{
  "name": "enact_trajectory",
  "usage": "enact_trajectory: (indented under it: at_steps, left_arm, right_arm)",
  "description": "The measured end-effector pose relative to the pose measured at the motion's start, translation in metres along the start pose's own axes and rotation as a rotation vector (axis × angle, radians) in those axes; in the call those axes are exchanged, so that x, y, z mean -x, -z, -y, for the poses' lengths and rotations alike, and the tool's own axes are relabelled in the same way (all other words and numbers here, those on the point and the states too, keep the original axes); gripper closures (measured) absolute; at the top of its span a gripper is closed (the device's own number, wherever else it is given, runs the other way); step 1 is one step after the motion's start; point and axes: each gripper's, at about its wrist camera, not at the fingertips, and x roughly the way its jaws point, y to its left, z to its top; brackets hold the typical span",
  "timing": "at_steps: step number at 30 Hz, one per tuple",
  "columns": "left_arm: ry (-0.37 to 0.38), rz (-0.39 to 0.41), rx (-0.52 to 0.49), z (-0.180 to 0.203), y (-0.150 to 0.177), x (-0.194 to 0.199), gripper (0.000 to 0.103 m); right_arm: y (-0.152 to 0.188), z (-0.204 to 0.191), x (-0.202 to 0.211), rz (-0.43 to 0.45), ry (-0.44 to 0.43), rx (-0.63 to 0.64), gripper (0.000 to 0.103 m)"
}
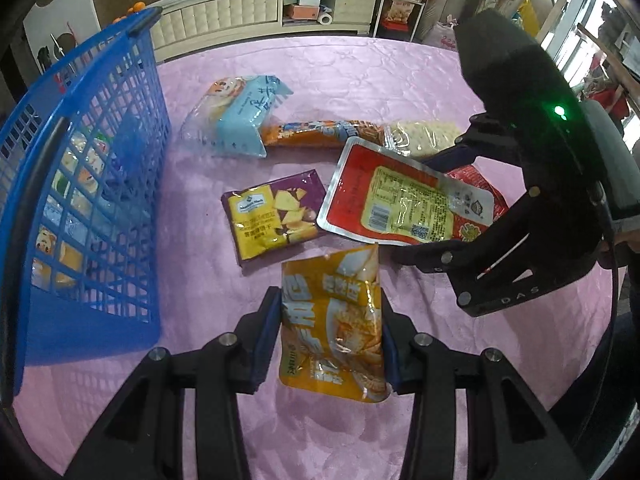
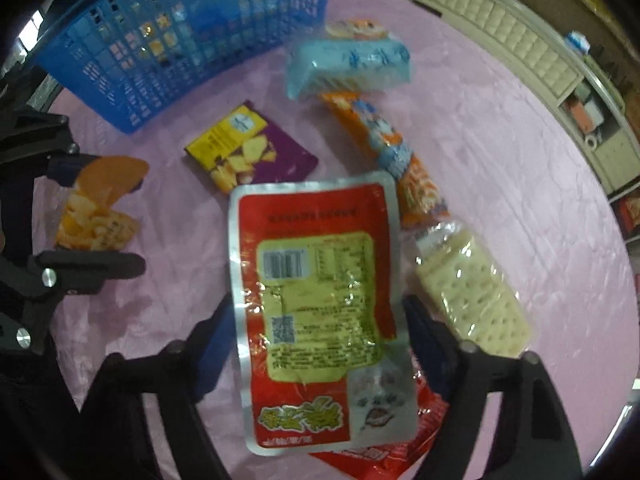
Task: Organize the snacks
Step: 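Grasp the red-and-silver pack with the right tool while the left tool holds the yellow-orange bag, then carry both packs over the blue basket and open both tools to drop them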
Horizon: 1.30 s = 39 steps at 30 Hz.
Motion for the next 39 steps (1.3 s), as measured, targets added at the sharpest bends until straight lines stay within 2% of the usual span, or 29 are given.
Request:
enact_trajectory:
  at_steps: [3,5,7,9,14,17,22,30,39]
  left_arm:
    - [-0.002,-0.002,0.002,-0.001,0.003,-0.001,0.062]
    - [0.001,-0.002,0.012,-0.002,0.004,-0.002,0.062]
    - [0.009,-0.002,0.022,-0.003,0.006,-0.001,0.062]
    - [0.013,0.001,0.022,-0.002,0.007,0.001,0.062]
    - [0.013,0.027,0.003,0.004,0.014,0.017,0.063]
    - [0.019,0.060,-0.014,0.008,0.015,0.032,0.063]
    - [0.029,0.128,-0.046,0.017,0.012,0.069,0.063]
    - [0.031,0.253,-0.073,0.005,-0.001,0.142,0.064]
    - [-0.022,0.307,-0.041,-0.062,-0.020,0.182,0.066]
  right_arm:
    - [0.004,-0.008,0.005,0.023,0.016,0.011,0.030]
    - [0.010,-0.010,0.012,0.041,0.006,-0.013,0.052]
    - [0.014,-0.006,0.015,0.051,0.016,-0.063,0.065]
    - [0.019,-0.001,0.015,0.052,-0.004,-0.104,0.065]
    - [0.027,0.002,0.015,0.067,0.028,-0.140,0.068]
    - [0.035,-0.007,0.038,0.094,0.024,-0.192,0.068]
    - [0.036,-0.015,0.090,0.193,0.047,-0.263,0.068]
    - [0.009,-0.027,0.162,0.320,0.109,-0.275,0.068]
    - [-0.046,-0.060,0.196,0.426,0.073,-0.252,0.068]
